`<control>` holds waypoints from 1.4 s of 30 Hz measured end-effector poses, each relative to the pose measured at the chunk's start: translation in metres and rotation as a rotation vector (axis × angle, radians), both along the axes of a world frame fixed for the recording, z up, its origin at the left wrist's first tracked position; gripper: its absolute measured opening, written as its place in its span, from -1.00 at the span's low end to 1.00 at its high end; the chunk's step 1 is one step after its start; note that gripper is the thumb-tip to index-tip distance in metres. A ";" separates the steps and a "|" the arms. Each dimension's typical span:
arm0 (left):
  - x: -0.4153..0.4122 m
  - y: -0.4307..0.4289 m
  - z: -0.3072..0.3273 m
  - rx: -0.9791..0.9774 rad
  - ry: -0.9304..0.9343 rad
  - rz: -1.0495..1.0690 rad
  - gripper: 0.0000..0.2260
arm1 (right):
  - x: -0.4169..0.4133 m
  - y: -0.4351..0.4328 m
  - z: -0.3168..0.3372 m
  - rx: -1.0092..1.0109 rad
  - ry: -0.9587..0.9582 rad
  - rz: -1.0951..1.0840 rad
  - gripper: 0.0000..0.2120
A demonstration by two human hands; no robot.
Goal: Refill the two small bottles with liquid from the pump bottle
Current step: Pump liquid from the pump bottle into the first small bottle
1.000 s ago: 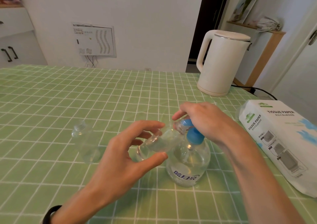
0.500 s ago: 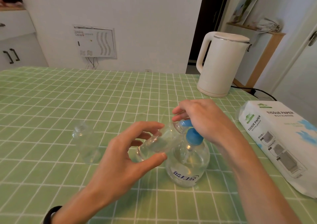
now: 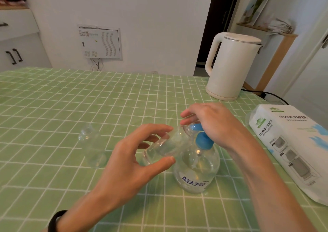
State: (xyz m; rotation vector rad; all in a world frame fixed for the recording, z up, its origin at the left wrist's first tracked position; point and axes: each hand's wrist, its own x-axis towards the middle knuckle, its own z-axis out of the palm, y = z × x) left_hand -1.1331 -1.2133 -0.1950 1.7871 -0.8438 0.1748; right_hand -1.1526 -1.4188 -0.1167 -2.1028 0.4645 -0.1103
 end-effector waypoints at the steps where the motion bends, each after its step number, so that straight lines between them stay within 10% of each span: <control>1: 0.000 0.000 0.000 0.000 0.000 0.000 -0.57 | -0.001 0.000 0.000 -0.007 -0.024 0.004 -0.70; 42: -0.002 -0.002 -0.003 -0.016 0.004 -0.008 -0.56 | -0.001 -0.001 -0.003 0.098 -0.141 0.048 -0.67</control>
